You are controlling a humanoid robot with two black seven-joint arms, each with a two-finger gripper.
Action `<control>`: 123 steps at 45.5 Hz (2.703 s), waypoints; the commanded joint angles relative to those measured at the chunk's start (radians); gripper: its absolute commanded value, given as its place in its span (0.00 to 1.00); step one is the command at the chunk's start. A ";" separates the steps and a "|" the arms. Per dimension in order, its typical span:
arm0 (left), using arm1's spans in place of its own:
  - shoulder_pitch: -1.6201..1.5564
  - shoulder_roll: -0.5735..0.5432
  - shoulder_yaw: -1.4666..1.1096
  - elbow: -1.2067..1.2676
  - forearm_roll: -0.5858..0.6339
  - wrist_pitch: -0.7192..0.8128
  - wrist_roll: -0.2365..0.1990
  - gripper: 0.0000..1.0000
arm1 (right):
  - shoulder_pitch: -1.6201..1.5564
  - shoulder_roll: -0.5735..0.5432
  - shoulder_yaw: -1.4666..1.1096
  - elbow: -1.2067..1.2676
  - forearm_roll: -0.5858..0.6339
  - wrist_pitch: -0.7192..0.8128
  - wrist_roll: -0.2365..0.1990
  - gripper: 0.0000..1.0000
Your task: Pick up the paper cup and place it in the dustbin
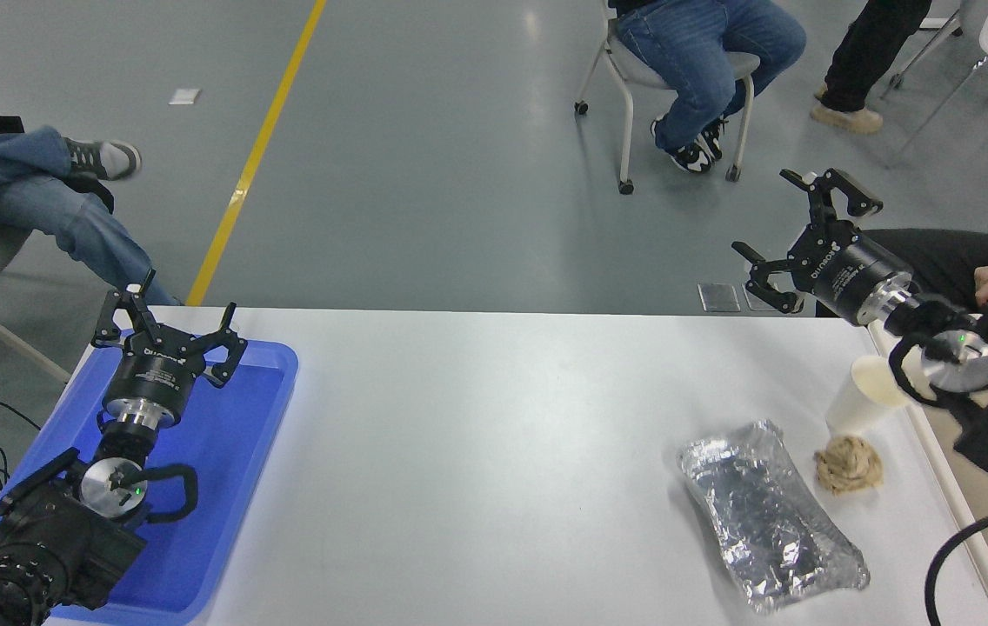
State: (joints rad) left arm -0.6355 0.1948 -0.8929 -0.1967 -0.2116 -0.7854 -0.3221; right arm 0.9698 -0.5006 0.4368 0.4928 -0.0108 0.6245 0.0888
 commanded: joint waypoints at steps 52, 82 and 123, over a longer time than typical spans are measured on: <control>-0.001 0.000 0.000 -0.001 0.000 0.000 0.000 1.00 | 1.175 -0.096 -1.573 0.943 -0.652 0.004 -0.006 1.00; 0.000 0.005 -0.001 -0.001 0.000 0.000 0.000 1.00 | 1.468 0.140 -1.782 1.112 -0.282 0.093 -0.032 1.00; -0.003 0.003 -0.001 -0.001 0.000 0.000 0.000 1.00 | 1.417 0.168 -1.705 1.044 -0.084 0.009 -0.061 1.00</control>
State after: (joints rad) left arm -0.6372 0.1990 -0.8942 -0.1974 -0.2116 -0.7854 -0.3222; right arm 2.4190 -0.2777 -1.2663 1.5726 -0.0551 0.6541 0.0291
